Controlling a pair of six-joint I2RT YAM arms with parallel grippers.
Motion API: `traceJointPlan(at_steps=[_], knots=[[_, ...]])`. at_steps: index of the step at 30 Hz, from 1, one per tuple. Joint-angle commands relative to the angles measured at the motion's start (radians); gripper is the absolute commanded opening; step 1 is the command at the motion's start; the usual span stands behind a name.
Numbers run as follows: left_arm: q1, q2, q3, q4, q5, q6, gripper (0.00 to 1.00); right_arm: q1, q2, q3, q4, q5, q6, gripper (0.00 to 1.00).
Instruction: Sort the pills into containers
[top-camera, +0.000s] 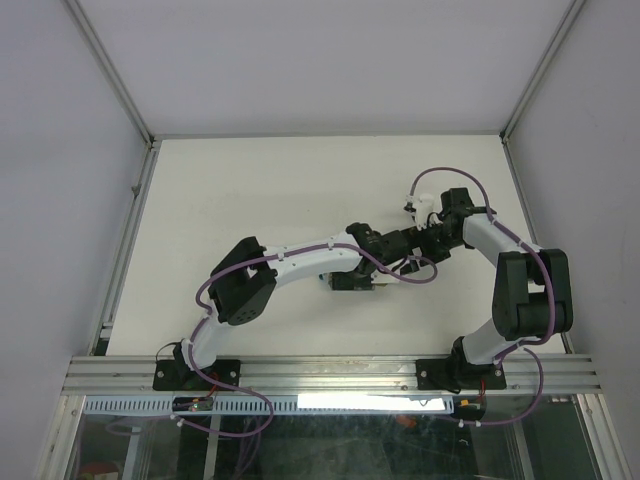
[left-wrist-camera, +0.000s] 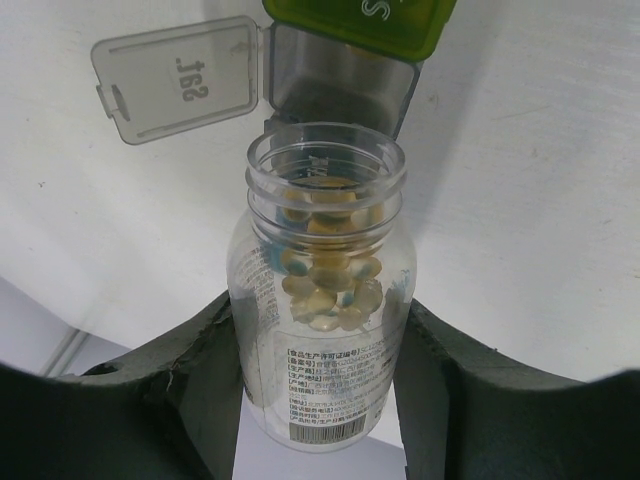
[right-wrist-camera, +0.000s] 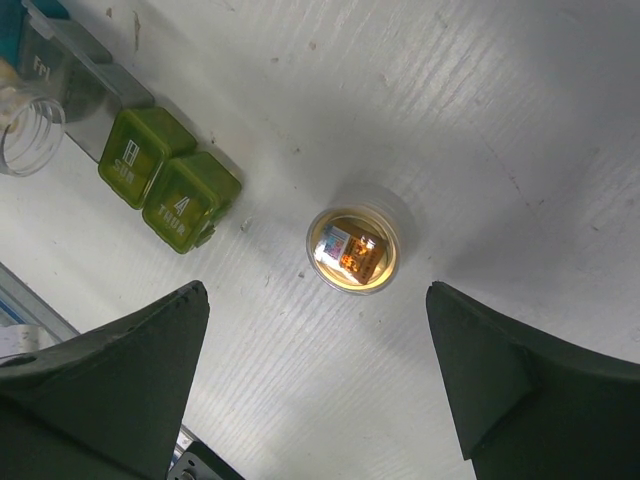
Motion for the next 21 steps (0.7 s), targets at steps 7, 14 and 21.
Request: traceJointPlan(at_steps=[7, 14, 21], knots=[[0.004, -0.074, -0.036, 0.062, 0.008, 0.016, 0.0, -0.011, -0.029, 0.038, -0.007, -0.037, -0.01, 0.93], [0.023, -0.062, -0.035, 0.012, -0.015, -0.023, 0.0, -0.018, -0.036, 0.035, -0.007, -0.045, -0.012, 0.94], [-0.021, -0.081, -0.012, 0.014, -0.014, -0.021, 0.0, -0.017, -0.04, 0.033, 0.004, -0.045, -0.007, 0.94]])
